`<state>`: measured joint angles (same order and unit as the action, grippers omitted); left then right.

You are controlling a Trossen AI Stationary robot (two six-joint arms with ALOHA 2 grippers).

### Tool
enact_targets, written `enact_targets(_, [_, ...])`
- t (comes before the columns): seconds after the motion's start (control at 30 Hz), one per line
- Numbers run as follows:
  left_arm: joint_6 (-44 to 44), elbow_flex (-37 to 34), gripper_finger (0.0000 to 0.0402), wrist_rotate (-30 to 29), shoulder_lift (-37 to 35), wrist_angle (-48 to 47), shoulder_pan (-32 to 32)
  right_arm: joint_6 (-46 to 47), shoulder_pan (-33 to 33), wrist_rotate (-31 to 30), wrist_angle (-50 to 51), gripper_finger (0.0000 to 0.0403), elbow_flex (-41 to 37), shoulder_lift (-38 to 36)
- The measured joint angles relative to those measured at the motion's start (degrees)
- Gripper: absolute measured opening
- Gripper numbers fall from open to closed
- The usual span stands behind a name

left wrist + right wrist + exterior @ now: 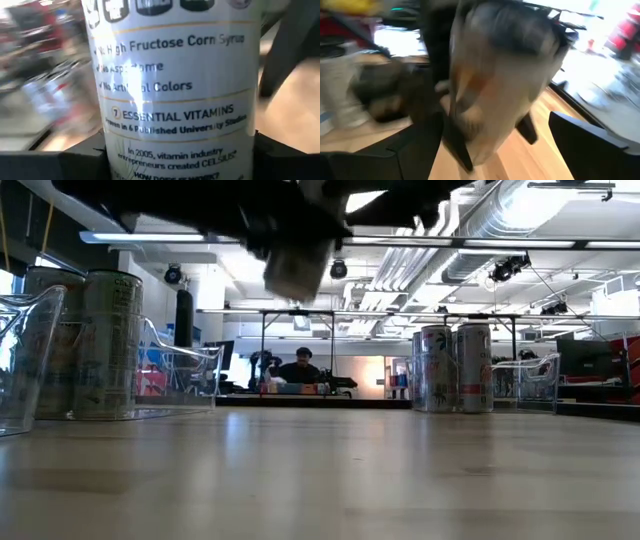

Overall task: Sort soda cans
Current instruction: Put the white yellow soda can into the top left transparent bin

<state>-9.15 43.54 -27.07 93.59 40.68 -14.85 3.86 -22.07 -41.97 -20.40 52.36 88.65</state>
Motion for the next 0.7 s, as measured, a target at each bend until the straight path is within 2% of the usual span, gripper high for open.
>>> enact_targets(0.17, [1.6,-3.4,0.0231,19.4,-5.9,0.4,1.4,-12.5,-0.5,11.8,-5.7,0.036,0.0,-0.2])
enact_targets(0.27, [1.4,-3.6,0.0231,25.3,-7.1,0.3,1.5,-16.9,-0.1,16.5,-11.8,0.0352,0.1,0.1])
enact_targets(0.37, [1.1,-3.5,0.0231,26.0,-6.9,0.6,1.5,-19.2,0.7,19.8,-16.2,0.0344,0.0,0.2])
enact_targets(0.5, [0.8,-3.5,0.0231,26.3,-5.9,0.3,1.5,-19.3,2.5,27.9,-18.7,0.0331,0.0,0.2])
enact_targets(0.63, [1.0,-3.5,0.0231,26.6,-5.8,0.2,1.5,-18.9,3.8,30.4,-18.7,0.0307,0.0,0.2])
enact_targets(0.7, [1.1,-3.5,0.0245,26.5,-5.8,0.3,1.5,-18.9,4.2,31.3,-18.3,0.0287,0.0,0.2])
